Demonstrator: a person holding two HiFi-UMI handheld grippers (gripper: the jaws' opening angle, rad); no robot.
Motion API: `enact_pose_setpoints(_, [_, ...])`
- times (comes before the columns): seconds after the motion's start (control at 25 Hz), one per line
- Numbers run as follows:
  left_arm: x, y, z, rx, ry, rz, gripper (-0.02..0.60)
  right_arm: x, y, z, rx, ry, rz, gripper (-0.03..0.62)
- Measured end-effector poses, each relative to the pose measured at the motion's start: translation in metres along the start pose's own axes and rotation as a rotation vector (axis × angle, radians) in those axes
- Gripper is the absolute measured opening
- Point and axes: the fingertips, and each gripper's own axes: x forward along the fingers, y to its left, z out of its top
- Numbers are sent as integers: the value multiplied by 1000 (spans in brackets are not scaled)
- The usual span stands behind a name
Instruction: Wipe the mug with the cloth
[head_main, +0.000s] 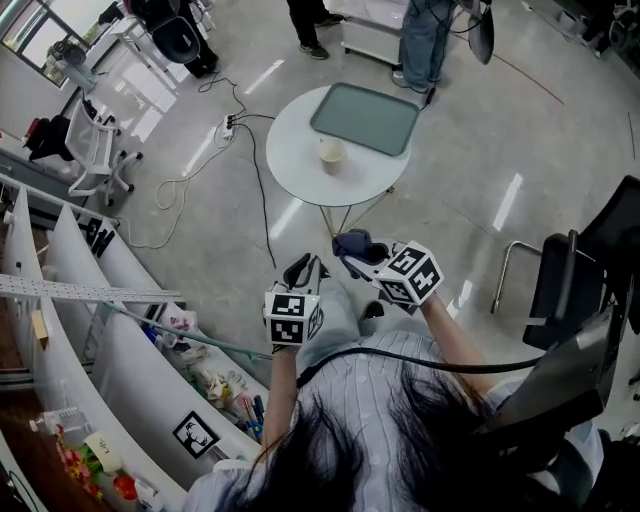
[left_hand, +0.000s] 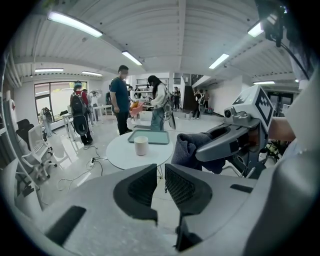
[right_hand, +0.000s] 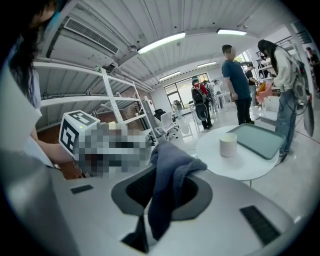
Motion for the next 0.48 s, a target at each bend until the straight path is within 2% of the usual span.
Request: enact_pose_setpoints(0.48, [5, -1, 8, 11, -16, -24, 63, 0, -6, 2, 13, 16, -23, 80])
